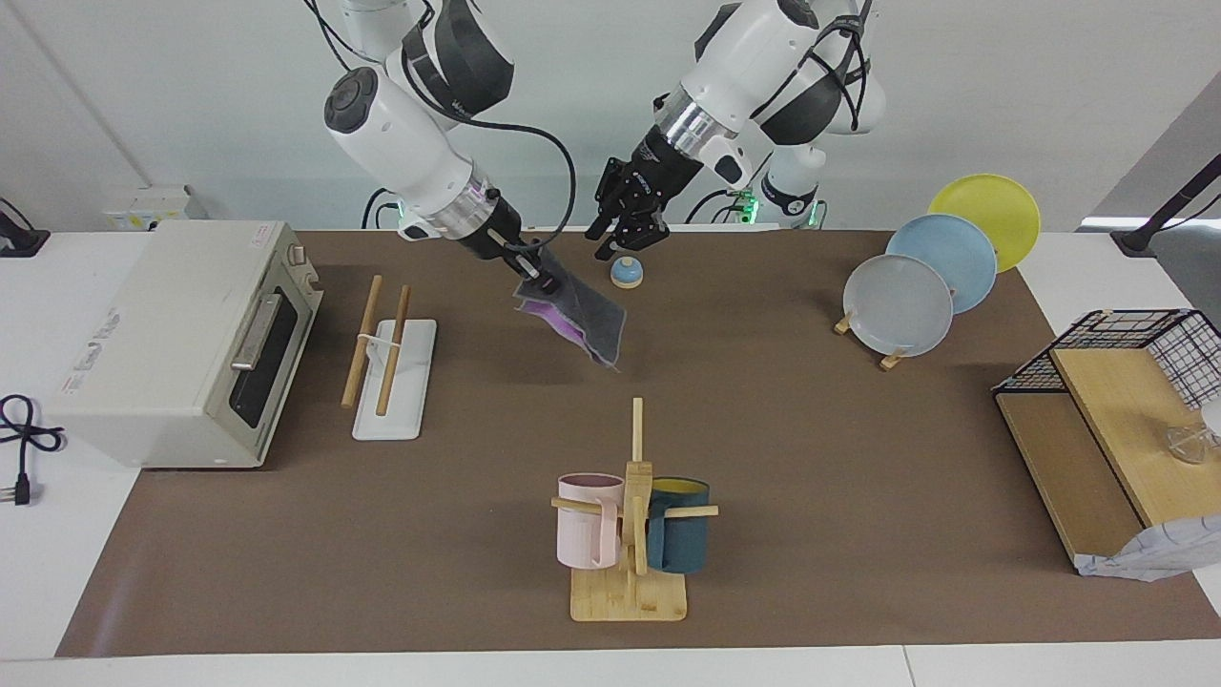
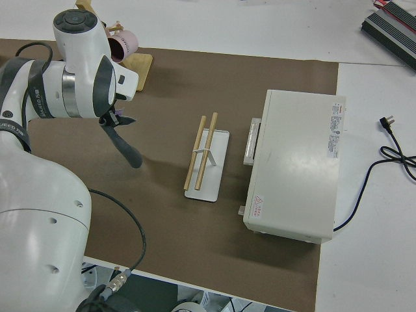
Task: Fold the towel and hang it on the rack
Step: 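Drape the towel over the wooden rods with the right gripper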
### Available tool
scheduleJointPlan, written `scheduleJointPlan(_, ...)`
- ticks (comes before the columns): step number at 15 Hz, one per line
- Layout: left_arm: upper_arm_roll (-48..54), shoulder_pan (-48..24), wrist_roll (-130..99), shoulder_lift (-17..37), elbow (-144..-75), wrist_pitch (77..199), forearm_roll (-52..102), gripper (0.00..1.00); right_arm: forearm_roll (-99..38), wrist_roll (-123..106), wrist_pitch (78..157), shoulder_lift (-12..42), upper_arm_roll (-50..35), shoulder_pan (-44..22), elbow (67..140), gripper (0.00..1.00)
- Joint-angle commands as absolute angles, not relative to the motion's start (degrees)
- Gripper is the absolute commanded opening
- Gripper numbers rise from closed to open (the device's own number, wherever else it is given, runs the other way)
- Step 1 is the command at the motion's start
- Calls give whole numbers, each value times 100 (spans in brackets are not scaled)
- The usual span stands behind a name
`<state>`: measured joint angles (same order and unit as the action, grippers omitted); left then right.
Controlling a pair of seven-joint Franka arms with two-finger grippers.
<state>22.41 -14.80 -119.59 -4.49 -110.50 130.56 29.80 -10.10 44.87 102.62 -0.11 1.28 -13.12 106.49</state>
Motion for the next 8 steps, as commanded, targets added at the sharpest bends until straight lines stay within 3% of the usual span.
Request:
scheduleJointPlan(1, 2224, -1030, -10675, -747, -11382, 12851, 2953, 100, -817, 3641, 10265, -219, 79, -644, 11046, 0)
scheduleJointPlan(8, 2206, 482, -6772, -738, -11373, 12191, 2762, 100, 181, 2349, 10379, -352, 79, -53, 11391, 0)
